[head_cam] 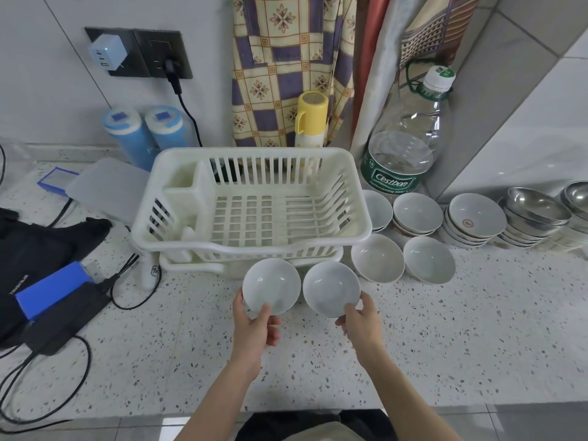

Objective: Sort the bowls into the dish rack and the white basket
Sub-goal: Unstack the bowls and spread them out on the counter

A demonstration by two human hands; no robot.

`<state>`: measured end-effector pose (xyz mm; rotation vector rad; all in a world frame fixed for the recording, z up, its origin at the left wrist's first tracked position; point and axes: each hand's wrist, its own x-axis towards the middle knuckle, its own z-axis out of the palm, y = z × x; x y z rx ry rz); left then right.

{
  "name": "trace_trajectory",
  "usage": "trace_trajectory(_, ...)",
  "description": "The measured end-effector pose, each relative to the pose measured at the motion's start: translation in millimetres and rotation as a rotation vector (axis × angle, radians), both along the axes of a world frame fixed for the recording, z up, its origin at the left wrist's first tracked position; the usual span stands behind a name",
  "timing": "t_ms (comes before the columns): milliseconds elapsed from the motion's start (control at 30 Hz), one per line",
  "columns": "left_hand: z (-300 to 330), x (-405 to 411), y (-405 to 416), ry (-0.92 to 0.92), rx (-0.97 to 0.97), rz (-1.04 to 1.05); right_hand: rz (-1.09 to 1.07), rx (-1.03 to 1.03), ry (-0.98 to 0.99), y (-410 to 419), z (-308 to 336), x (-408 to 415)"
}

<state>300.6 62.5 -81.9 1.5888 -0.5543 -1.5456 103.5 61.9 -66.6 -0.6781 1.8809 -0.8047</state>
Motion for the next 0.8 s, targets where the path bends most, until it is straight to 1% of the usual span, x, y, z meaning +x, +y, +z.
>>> trace_trajectory(167,1,-1,1,-0.035,0.022,0.001,0.025,-0.008,-0.073,-1,4,-5)
trace_trajectory(300,4,-4,2,-0.096,0.024,-0.004,0.086,0.042,-0.142,-2,9,-16)
trace_trajectory(367,6,-6,4,-0.133,0.005,0.008,0.134,0.086,-0.147,-3,11,-24)
trace_trajectory(467,10,-15,11,-0.202,-0.036,0.071,0.202,0.115,-0.096,-5,17,-42)
trace_trajectory(633,20,-46,29,-0.321,-0.160,0.250,0.281,0.052,-0.035,-10,34,-86)
trace_trajectory(700,29,-68,35,-0.345,-0.238,0.242,0.276,-0.008,0.004,-14,42,-108)
trace_trajectory(800,46,-117,28,-0.321,-0.292,0.127,0.171,-0.120,0.035,-26,54,-149)
